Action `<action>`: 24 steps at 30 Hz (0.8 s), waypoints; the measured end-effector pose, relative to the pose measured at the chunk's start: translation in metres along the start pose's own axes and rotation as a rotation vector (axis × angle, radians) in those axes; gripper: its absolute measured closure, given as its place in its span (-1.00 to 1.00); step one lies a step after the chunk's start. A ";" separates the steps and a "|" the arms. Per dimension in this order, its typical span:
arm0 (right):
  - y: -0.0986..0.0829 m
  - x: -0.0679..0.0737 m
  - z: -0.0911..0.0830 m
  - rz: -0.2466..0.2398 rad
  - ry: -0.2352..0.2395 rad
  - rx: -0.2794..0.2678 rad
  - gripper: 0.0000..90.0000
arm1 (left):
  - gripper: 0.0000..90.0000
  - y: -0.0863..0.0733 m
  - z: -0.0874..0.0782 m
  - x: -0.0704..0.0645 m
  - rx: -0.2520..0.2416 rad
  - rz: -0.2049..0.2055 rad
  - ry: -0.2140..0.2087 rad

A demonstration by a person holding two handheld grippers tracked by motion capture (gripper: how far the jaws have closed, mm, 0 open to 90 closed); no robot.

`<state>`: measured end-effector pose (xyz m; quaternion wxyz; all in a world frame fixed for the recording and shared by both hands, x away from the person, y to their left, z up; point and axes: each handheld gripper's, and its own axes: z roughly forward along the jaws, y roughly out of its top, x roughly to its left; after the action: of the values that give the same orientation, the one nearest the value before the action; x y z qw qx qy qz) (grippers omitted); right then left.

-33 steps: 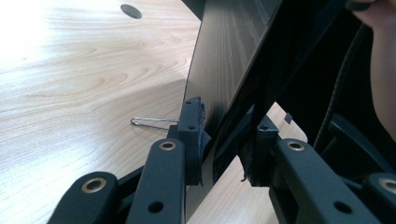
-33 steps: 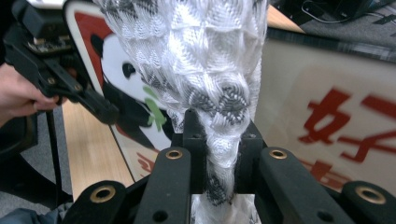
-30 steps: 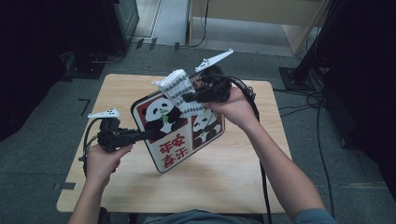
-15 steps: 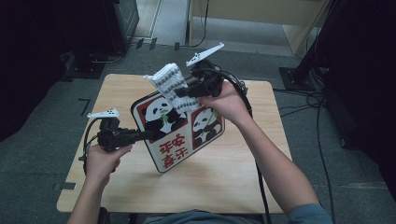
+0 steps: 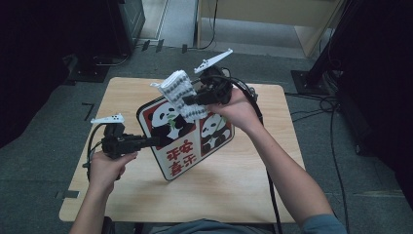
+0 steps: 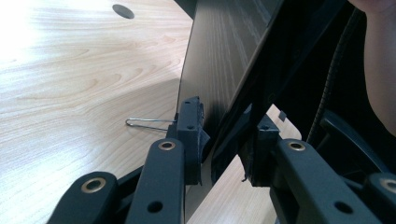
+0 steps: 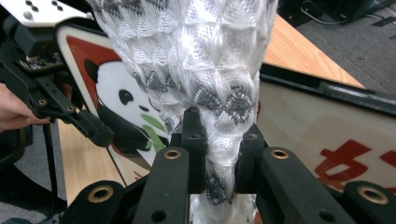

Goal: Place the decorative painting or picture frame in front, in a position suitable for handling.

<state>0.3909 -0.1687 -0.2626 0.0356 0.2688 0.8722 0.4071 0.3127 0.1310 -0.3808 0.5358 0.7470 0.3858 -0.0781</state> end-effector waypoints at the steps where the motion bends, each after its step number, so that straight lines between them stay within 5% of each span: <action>1: -0.001 0.000 0.001 0.002 0.003 0.005 0.77 | 0.62 0.000 0.000 0.000 -0.002 -0.002 0.001; 24: -0.021 -0.002 0.014 0.016 0.021 0.026 0.76 | 0.61 0.000 0.000 0.001 -0.002 -0.004 -0.004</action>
<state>0.3870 -0.1713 -0.2878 0.0198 0.2719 0.8755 0.3990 0.3131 0.1312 -0.3812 0.5374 0.7454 0.3861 -0.0802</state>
